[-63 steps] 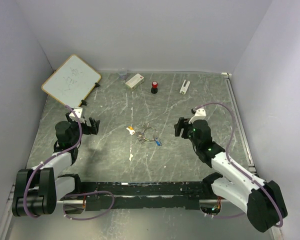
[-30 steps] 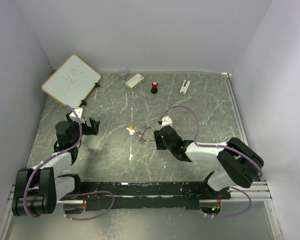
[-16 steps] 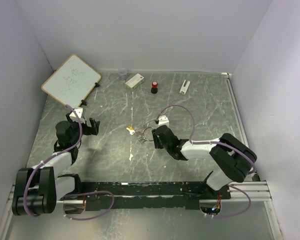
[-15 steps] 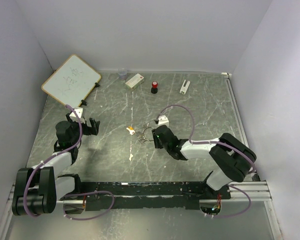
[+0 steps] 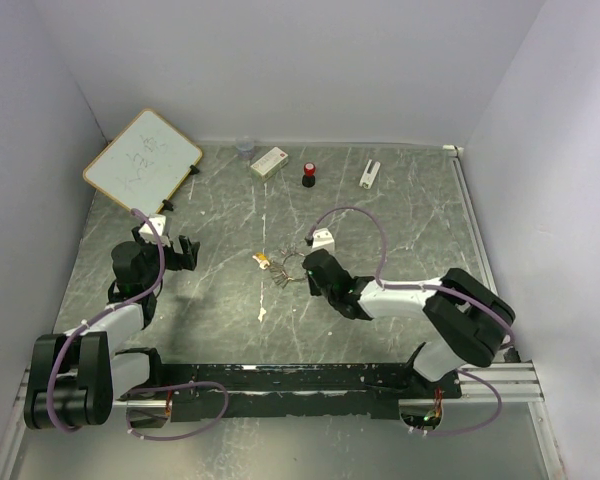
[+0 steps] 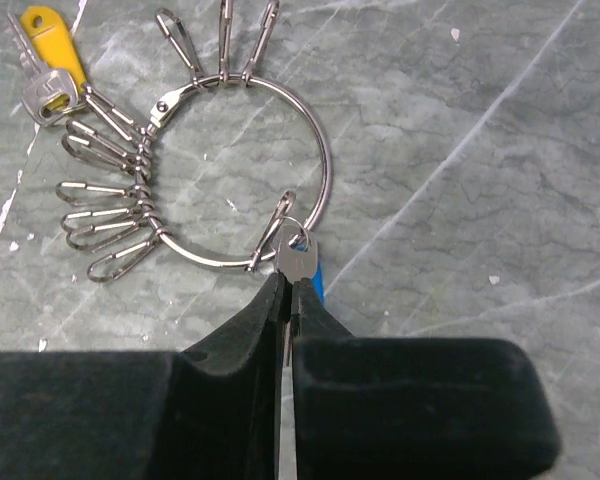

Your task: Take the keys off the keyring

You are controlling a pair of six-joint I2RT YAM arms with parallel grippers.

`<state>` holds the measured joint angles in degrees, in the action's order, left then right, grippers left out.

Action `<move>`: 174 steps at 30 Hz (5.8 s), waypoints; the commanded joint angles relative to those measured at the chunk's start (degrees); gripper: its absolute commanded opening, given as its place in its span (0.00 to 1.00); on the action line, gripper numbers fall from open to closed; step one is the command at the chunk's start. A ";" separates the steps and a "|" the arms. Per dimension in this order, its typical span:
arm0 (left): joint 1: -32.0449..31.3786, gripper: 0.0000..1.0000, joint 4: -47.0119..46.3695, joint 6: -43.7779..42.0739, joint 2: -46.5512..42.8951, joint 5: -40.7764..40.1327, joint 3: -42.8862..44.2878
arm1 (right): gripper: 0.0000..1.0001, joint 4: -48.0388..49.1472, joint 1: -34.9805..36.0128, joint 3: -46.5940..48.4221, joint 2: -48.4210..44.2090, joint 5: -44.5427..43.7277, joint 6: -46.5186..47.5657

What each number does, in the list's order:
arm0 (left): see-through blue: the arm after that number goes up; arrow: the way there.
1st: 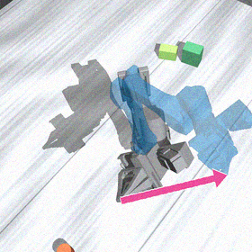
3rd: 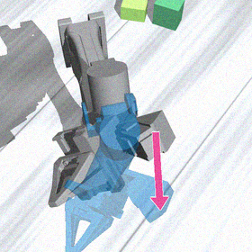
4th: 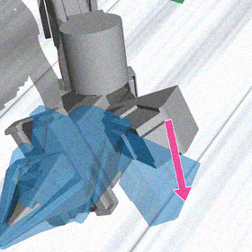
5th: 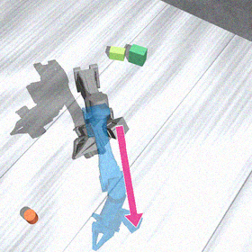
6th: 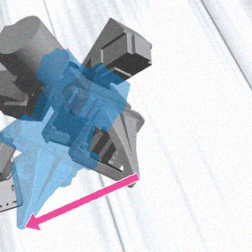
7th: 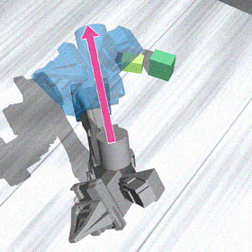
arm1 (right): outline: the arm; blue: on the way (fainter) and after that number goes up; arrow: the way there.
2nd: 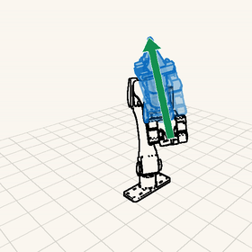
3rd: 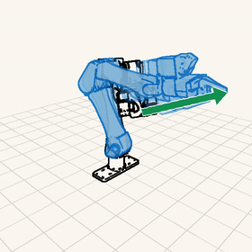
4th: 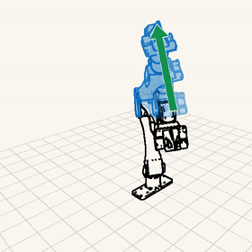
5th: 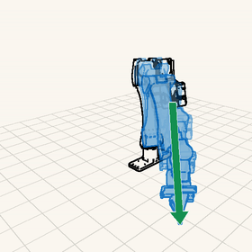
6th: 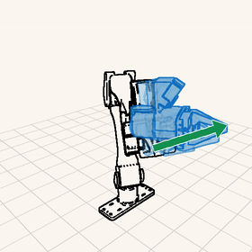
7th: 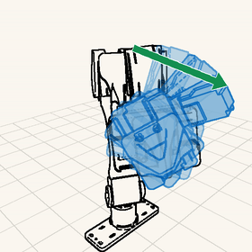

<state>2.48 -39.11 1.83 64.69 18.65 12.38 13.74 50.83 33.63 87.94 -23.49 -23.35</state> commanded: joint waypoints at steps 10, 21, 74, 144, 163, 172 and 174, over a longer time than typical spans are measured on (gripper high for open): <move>-0.37 0.99 -0.38 0.26 -0.67 -1.08 1.40 | 0.00 -12.37 2.51 6.70 -8.36 -6.29 2.93; -0.37 0.99 6.57 0.67 -7.87 3.86 6.21 | 0.00 -20.58 4.40 15.33 -11.80 -6.46 6.27; -16.47 0.99 14.69 25.35 -7.67 5.41 21.21 | 0.00 -21.76 8.12 33.29 -16.73 -7.70 15.99; -41.94 0.66 -12.54 4.28 -3.33 -4.79 15.04 | 0.00 -18.66 9.03 32.35 -20.08 -1.31 12.66; -43.22 0.51 -21.41 4.10 0.97 -6.15 13.43 | 0.00 -18.40 9.90 32.90 -20.04 -1.89 13.16; -45.29 0.47 -22.67 2.46 3.12 -9.16 13.50 | 0.00 -17.95 10.30 32.35 -20.44 -2.27 13.16; -45.66 0.46 -22.86 2.03 3.61 -9.54 13.66 | 0.00 -18.09 10.36 32.46 -20.41 -2.44 13.25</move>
<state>-42.11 -58.61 5.41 67.66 11.27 26.09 -6.70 60.73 66.11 69.12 -25.08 -10.31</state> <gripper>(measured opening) 0.469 0.007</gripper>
